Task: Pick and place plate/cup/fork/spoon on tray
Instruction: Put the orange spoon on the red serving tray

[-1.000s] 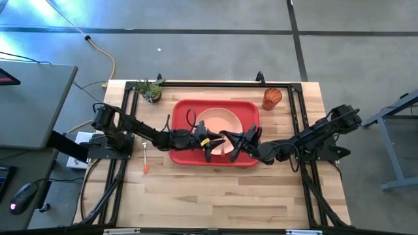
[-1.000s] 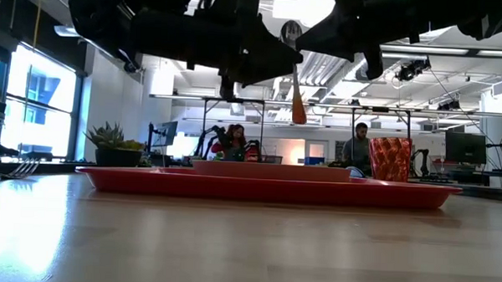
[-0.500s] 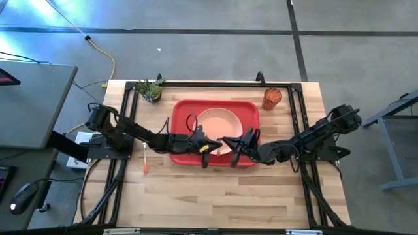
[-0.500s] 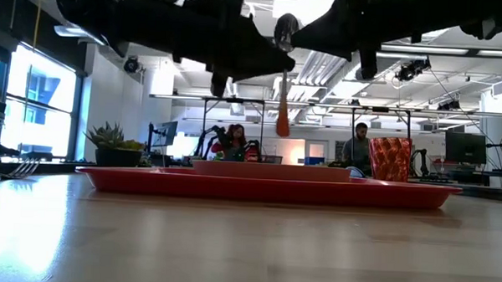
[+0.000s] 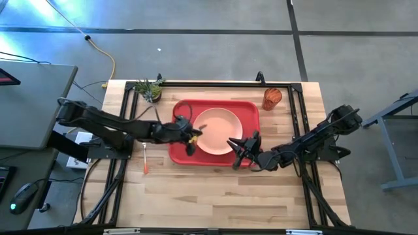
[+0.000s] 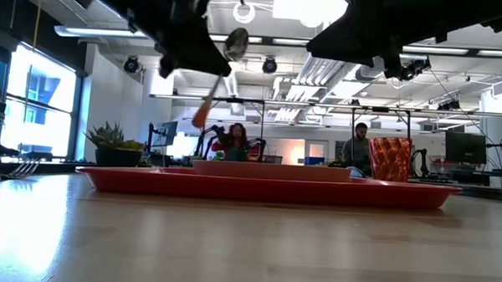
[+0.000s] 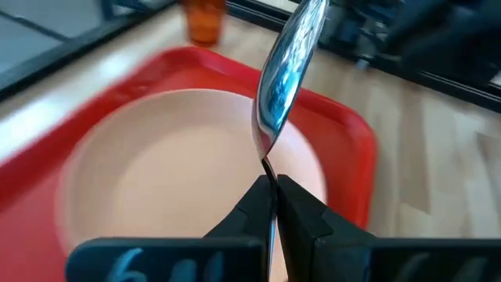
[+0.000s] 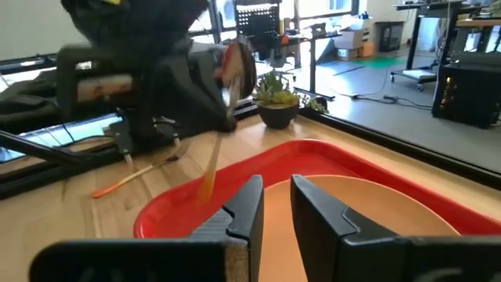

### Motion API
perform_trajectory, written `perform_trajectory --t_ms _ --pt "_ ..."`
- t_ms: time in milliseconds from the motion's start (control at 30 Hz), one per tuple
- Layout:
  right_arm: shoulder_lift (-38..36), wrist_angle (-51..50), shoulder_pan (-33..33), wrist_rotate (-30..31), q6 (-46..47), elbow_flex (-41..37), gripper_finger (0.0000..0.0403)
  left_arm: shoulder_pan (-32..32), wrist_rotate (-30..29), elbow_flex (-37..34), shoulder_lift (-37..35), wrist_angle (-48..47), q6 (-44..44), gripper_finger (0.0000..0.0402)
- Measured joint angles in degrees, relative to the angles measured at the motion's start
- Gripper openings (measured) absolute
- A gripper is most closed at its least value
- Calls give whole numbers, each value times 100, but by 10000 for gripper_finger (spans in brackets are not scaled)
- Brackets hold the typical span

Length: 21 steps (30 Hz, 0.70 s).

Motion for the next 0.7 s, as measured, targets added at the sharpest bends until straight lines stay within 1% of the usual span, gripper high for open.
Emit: perform_trajectory --t_ms 33,100,200,300,333,467,533,600,700 --pt "0 -30 0 3 21 0 59 1 -114 -2 -81 -115 -58 3" --pt "0 -74 -2 7 80 0 59 54 -130 -198 -253 -203 -78 3" --pt "2 -131 -2 -10 94 0 59 289 113 -719 -459 67 -270 3" --pt "2 -177 -2 -35 218 0 59 739 380 -1331 -657 443 -569 3" --pt "2 -167 -2 -33 218 0 59 939 580 -1520 -720 515 -699 3" --pt "2 -196 -48 -1 216 0 59 1790 1795 -2013 -757 827 -1124 3" --pt "2 -202 -86 -20 216 0 59 2097 2139 -2137 -711 821 -1210 3" --pt "2 -230 -120 -32 216 0 59 2303 2206 -2186 -668 799 -1321 3" --pt "2 -246 -122 -34 216 0 59 2458 1935 -2197 -607 855 -1325 4"
